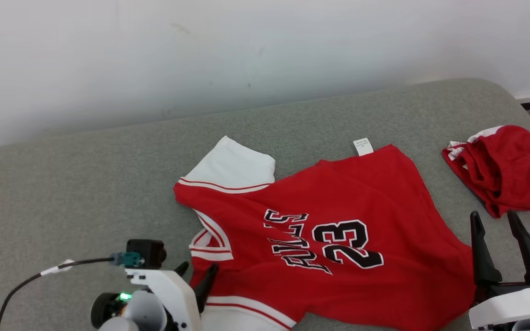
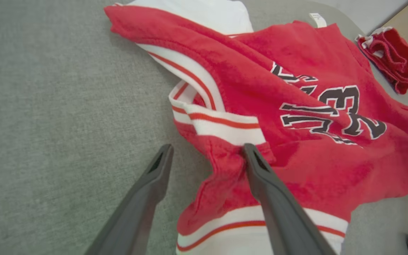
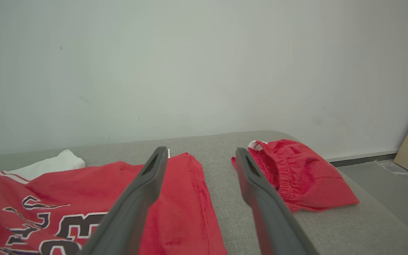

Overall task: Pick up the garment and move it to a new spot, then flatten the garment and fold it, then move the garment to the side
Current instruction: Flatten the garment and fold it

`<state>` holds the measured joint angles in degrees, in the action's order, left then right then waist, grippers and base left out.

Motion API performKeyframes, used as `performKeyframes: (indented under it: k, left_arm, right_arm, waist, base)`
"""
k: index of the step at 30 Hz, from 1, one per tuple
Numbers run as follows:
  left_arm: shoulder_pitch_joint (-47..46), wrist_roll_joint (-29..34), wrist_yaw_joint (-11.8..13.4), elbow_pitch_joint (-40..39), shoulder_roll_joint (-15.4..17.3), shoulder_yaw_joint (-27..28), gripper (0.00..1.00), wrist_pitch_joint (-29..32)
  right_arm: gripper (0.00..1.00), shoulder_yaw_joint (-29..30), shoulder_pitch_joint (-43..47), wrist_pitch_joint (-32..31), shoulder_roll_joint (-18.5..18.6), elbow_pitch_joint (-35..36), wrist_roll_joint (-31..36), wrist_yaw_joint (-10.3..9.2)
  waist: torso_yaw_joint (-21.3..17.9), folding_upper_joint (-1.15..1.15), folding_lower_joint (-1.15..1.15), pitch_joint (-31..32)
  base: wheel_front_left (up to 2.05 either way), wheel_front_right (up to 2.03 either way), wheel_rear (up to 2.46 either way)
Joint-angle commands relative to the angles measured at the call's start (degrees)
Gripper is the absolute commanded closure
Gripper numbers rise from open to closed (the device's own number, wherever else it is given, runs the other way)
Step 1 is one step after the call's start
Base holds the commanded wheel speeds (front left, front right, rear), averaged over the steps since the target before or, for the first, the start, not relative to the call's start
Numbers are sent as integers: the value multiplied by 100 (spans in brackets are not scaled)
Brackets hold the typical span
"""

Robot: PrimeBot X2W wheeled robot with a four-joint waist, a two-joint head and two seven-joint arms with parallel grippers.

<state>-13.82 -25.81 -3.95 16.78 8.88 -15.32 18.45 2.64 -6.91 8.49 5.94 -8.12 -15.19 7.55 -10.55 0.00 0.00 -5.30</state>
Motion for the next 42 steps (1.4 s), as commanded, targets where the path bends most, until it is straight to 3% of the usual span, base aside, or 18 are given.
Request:
performKeyframes:
  k: [1, 7, 10, 11, 21, 31, 37, 38, 39, 42]
  left_arm:
    - [-71, -15, 37, 81, 77, 22, 0, 120]
    - [-286, -150, 3, 182, 151, 0, 0, 517]
    - [-379, -229, 6, 118, 184, 47, 93, 588]
    - [-400, -245, 14, 101, 203, 69, 100, 606]
    - [-756, -541, 143, 204, 687, 707, 100, 576]
    - [-1560, -659, 33, 1451, 1174, 1187, 100, 66]
    - [-1964, -716, -111, 2277, 1290, 1222, 100, -296]
    - [-2020, -725, -140, 2387, 1304, 1208, 37, -331]
    - [-2060, -720, -175, 2494, 1312, 1188, 0, -381]
    - [-2085, -766, -255, 2686, 1245, 1098, 0, -573]
  right_arm:
    - [0, -6, -59, 37, 3, -35, -43, -15]
    - [0, -54, -119, 100, -35, -149, -57, -15]
    - [0, -66, -113, 128, -52, -205, -61, -15]
    - [0, -75, -114, 140, -55, -220, -63, -15]
    - [0, 51, -188, 234, -32, -260, -56, -15]
    - [0, 114, -344, 314, -70, -312, -58, -15]
    - [0, 90, -378, 347, -93, -407, -25, -15]
    - [0, 85, -389, 348, -96, -423, -15, -15]
    - [0, 79, -393, 349, -100, -441, -7, -15]
    - [0, 82, -363, 347, -90, -506, -3, -15]
  waist:
    - [-60, 0, 0, -39]
    - [-187, 0, 0, -104]
    - [-220, 0, 0, -122]
    - [-229, 0, 0, -128]
    - [-270, 0, 0, -356]
    - [-416, 0, 0, -689]
    - [-431, 0, 0, -761]
    - [-428, 0, 0, -754]
    - [-419, 0, 0, -737]
    - [-357, 0, 0, -606]
  base:
    - [0, 0, 0]
    - [0, 0, 0]
    - [0, 0, 0]
    - [0, 0, 0]
    - [0, 0, 0]
    - [0, 0, 0]
    - [0, 0, 0]
    - [0, 0, 0]
    - [0, 0, 0]
    - [0, 0, 0]
